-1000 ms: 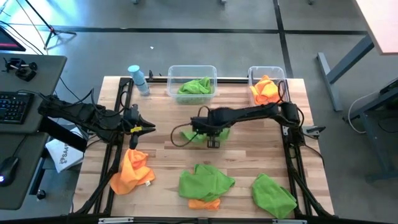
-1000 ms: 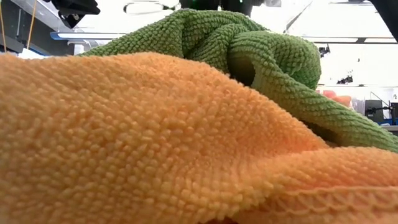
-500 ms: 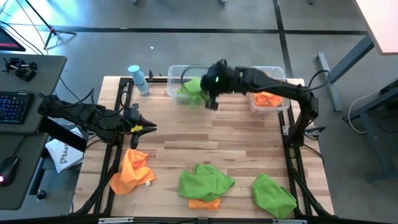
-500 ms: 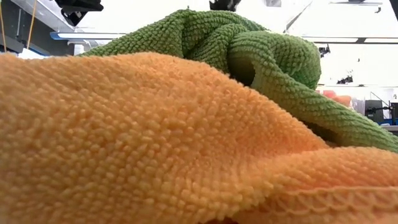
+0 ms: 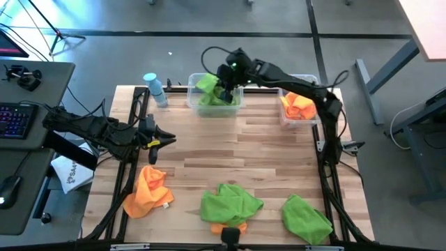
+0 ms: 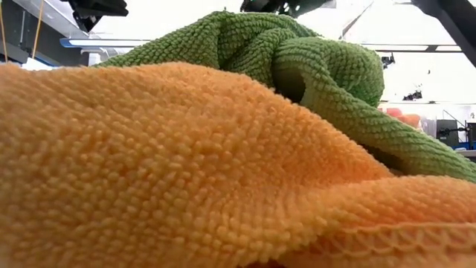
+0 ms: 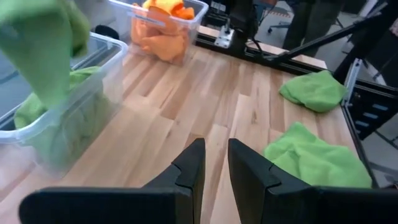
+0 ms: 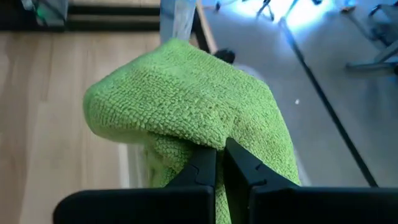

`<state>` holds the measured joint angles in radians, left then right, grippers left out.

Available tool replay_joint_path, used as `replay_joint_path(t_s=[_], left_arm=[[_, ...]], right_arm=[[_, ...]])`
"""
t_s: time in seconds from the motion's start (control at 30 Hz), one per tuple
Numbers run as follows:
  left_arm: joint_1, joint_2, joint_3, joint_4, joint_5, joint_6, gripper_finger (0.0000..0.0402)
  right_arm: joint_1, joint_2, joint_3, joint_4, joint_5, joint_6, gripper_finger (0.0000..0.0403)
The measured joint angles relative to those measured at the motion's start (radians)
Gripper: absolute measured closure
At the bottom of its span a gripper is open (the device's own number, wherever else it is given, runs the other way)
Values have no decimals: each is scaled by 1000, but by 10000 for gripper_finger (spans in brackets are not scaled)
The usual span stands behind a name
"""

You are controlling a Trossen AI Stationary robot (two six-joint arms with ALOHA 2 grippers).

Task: Sort microfiber towel by color & place in baskets
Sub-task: Put the green towel into the left transparent bin

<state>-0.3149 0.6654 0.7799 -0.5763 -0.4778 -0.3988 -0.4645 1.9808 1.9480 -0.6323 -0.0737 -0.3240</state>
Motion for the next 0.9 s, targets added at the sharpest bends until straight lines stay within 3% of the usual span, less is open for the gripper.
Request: replay_joint_path(t_s=[0.4,0.9], left_arm=[[0,0,0,0,-87,-20,344],[0,50,0,2,-107,-81,344]], right_arm=[[-36,129,1,-35,-14,-7,397],[-34,78,2,-132,-6,35,297]])
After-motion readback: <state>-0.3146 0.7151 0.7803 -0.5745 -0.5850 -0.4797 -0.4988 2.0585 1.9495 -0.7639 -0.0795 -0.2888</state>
